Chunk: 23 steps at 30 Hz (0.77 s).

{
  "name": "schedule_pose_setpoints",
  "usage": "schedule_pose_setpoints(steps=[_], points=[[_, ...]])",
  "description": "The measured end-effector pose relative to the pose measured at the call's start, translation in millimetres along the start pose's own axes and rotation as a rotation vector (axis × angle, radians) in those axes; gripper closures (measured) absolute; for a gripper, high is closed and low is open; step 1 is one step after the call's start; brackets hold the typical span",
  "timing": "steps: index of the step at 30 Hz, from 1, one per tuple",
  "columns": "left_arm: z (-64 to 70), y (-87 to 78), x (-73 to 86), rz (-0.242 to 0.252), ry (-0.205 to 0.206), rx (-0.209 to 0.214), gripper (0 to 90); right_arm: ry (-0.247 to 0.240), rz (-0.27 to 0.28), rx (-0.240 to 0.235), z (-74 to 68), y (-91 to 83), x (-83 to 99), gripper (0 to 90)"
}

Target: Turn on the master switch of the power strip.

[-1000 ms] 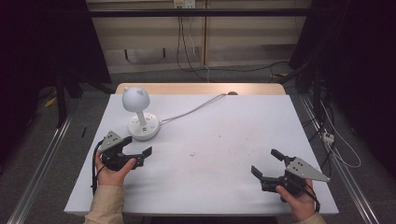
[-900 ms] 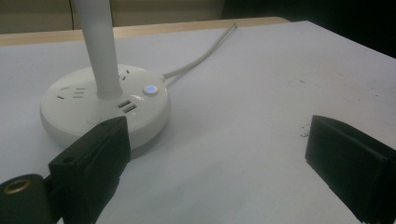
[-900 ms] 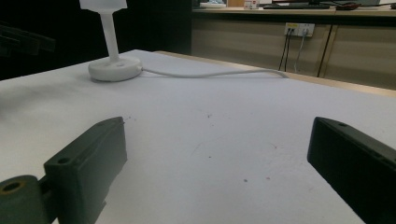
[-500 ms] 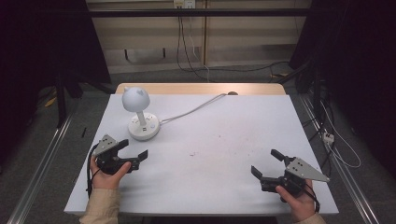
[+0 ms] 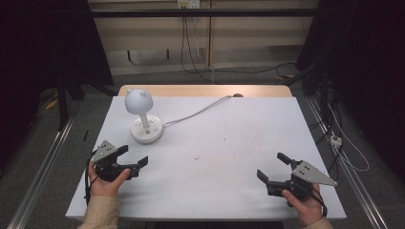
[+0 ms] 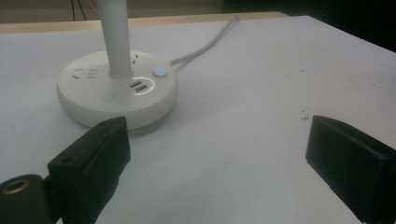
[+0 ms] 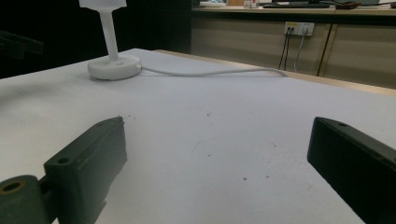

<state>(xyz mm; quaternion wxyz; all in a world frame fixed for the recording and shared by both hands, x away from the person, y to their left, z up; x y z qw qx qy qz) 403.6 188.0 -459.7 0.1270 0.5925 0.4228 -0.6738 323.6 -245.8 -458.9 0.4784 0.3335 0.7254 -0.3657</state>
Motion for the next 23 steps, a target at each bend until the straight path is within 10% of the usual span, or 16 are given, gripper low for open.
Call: schedule_pose_setpoints(steps=[23], points=[[-2.8,-3.0,9.2,-0.025,0.008,-0.018,6.2,0.005,0.001,0.000,1.1,-0.2,0.3,4.1]])
Point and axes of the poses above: each handheld gripper's, and its own axes: y roughly forward along the jaws, x roughly out of its underside, z roughly to its right, the point moved 8 cm from there along y, roughly forward along the jaws, and after that the axes turned 14 degrees about y, right-handed, at the moved point
